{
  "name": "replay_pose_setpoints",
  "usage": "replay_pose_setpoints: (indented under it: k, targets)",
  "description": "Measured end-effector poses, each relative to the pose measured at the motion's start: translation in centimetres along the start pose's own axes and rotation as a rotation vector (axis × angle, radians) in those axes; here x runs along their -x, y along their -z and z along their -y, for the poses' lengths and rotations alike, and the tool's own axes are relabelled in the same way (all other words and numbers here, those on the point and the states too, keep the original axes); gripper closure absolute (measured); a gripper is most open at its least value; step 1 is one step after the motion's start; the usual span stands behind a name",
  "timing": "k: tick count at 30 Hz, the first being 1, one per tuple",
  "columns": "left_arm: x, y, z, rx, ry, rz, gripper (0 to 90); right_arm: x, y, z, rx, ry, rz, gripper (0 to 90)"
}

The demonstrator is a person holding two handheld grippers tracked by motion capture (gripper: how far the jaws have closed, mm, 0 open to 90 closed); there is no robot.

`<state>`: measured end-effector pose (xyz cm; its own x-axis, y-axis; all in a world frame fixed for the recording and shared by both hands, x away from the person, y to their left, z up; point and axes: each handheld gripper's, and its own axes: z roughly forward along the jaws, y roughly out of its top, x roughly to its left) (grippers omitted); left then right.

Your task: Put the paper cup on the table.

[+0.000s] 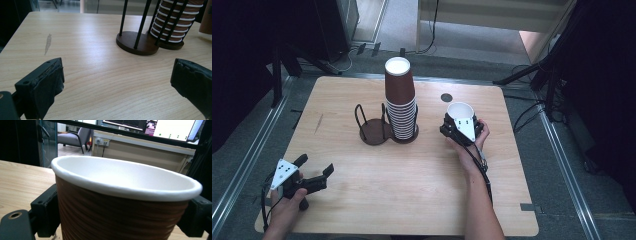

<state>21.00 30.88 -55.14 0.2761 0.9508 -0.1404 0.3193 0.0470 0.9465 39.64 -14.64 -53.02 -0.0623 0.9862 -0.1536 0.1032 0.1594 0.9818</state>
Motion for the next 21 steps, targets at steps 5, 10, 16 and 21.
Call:
replay_pose_setpoints:
  k: [5, 10, 16, 21]
  targets:
    - [-0.01, 0.00, 0.00, -0.001, -0.001, 0.001, 0.0, 0.08, -0.06, 0.22, -0.011, -0.021, -0.007, 10.6]
    - [0.00, -0.02, -0.01, -0.003, 0.000, 0.001, 0.0, 0.22, -0.06, 0.29, -0.019, -0.037, -0.012, 10.5]
    - [-0.02, -0.02, -0.02, -0.006, 0.002, 0.004, 0.0, 0.28, -0.08, 0.62, -0.034, -0.036, -0.016, 10.3]
    - [0.00, -0.04, -0.02, -0.007, 0.000, 0.005, 0.0, 0.42, -0.03, 0.78, -0.050, -0.059, -0.013, 9.4]
